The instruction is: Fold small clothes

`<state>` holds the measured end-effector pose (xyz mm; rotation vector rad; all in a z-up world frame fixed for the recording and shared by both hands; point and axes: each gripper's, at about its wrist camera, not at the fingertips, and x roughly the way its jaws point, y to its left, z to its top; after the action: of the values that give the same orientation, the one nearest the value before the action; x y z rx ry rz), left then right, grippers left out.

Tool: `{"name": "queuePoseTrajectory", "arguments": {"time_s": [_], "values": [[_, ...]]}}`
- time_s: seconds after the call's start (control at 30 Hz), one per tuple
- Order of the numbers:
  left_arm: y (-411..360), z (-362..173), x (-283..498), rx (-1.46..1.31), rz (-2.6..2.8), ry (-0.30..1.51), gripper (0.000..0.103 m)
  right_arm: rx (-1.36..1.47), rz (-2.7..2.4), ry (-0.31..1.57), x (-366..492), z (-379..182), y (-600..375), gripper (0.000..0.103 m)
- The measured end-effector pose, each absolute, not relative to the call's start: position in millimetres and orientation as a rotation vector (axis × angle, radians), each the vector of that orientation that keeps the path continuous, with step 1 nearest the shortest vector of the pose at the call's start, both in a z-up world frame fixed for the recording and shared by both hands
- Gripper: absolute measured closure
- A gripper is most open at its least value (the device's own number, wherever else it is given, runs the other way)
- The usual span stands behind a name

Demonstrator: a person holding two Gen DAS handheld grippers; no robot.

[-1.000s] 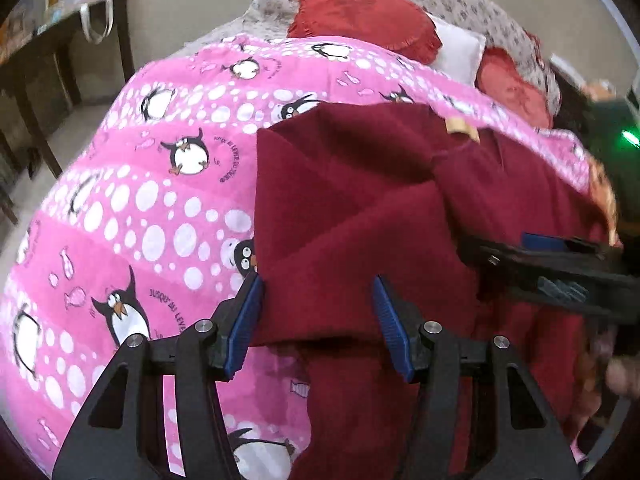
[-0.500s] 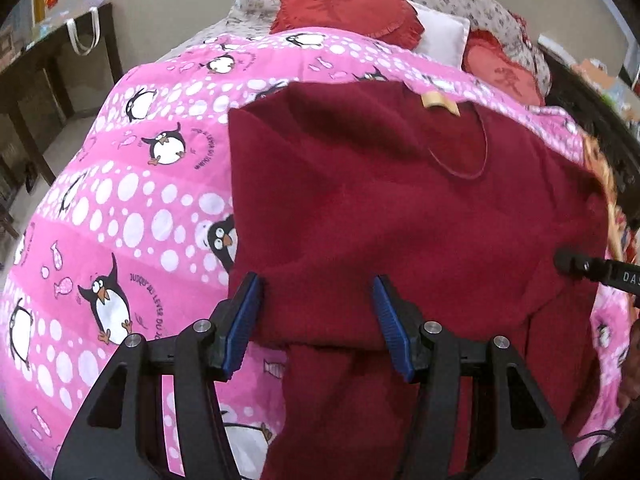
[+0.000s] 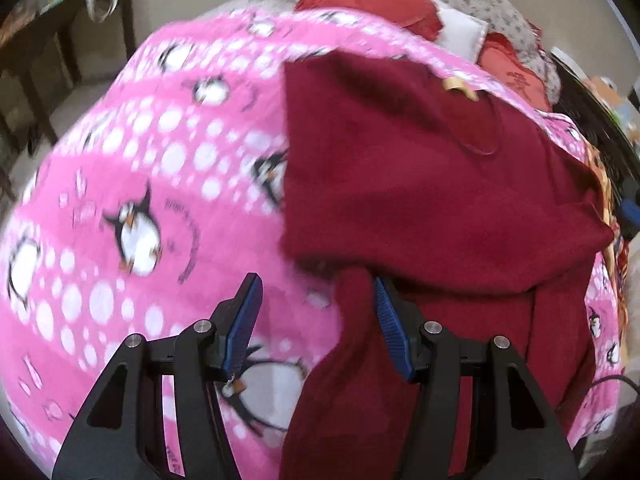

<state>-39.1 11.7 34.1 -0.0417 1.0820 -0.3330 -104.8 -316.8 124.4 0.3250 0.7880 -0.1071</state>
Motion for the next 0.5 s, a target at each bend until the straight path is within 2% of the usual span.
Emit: {"name": "queuePoseTrajectory", "arguments": {"time_s": [0.3, 0.5], "values": [[18, 27, -37, -0.068, -0.331, 1.093, 0.046, 0.153, 0.402, 0.925, 27, 75, -189, 0.052], [32, 25, -34, -0.109, -0.366, 1.097, 0.046, -0.051, 0.508, 0.96, 86, 40, -121, 0.052]]}}
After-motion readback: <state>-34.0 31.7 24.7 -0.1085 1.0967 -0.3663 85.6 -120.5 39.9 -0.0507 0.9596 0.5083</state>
